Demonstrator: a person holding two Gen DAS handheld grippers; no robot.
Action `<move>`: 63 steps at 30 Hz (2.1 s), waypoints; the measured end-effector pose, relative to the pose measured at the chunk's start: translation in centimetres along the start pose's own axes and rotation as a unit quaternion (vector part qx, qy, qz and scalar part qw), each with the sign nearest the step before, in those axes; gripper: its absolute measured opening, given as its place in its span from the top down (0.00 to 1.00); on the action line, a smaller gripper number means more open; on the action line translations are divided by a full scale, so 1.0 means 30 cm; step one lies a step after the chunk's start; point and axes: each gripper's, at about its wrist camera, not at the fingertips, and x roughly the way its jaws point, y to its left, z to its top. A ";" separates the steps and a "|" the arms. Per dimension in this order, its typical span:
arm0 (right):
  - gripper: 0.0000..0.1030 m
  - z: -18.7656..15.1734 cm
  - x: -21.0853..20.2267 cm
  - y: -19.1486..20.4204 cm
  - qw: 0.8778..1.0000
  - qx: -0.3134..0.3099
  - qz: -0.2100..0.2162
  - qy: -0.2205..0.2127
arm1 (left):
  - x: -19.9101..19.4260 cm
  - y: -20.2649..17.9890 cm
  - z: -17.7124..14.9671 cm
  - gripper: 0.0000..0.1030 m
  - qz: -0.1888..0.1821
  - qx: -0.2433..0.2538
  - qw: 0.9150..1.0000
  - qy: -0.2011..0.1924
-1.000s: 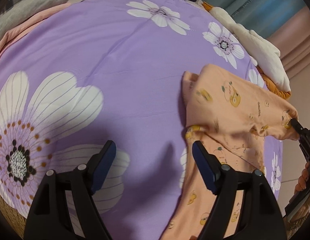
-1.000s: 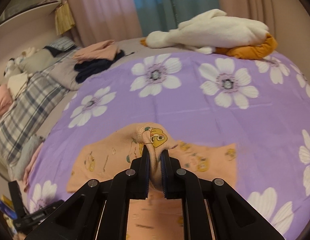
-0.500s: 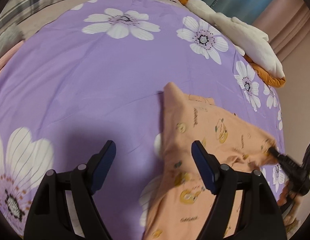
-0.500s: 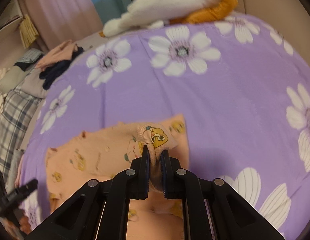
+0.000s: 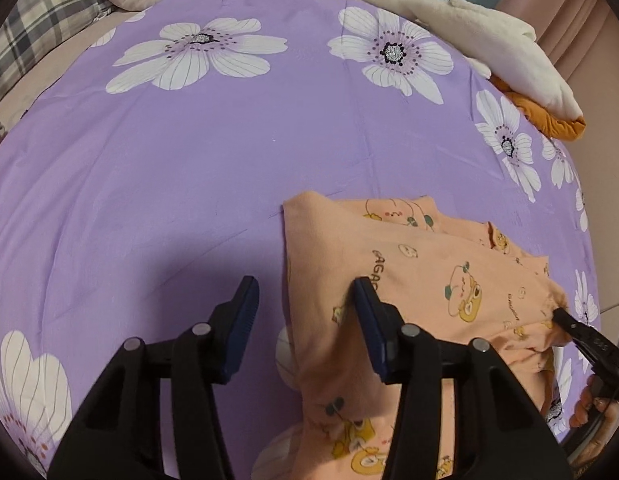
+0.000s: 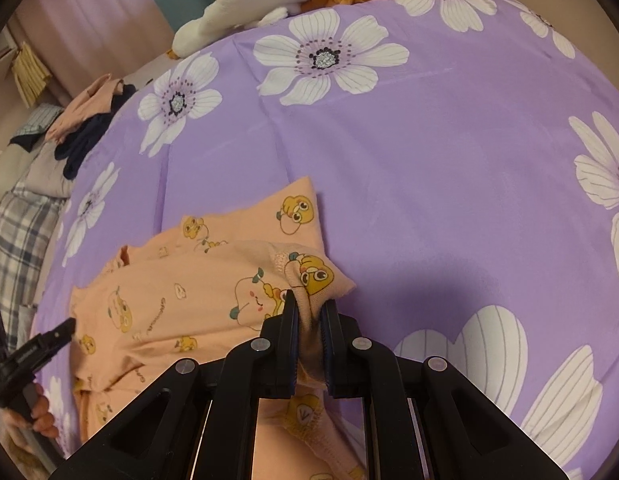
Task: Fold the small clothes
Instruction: 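Lift the held hem with the right tool toward the collar, then carry the held hem over the onesie body toward the collar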
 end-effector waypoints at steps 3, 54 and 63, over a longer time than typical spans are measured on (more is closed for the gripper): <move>0.89 0.000 -0.047 0.003 1.000 0.006 0.027 -0.011 | 0.023 0.008 0.007 0.51 0.004 -0.001 1.000 0.007; 0.94 -0.108 -0.123 -0.131 0.996 0.061 0.059 -0.018 | -0.051 0.090 -0.179 0.63 -0.042 -0.001 0.998 0.037; 0.95 -0.122 -0.087 -0.137 0.998 0.055 -0.009 0.004 | -0.110 0.071 -0.166 0.69 -0.046 -0.008 0.998 0.033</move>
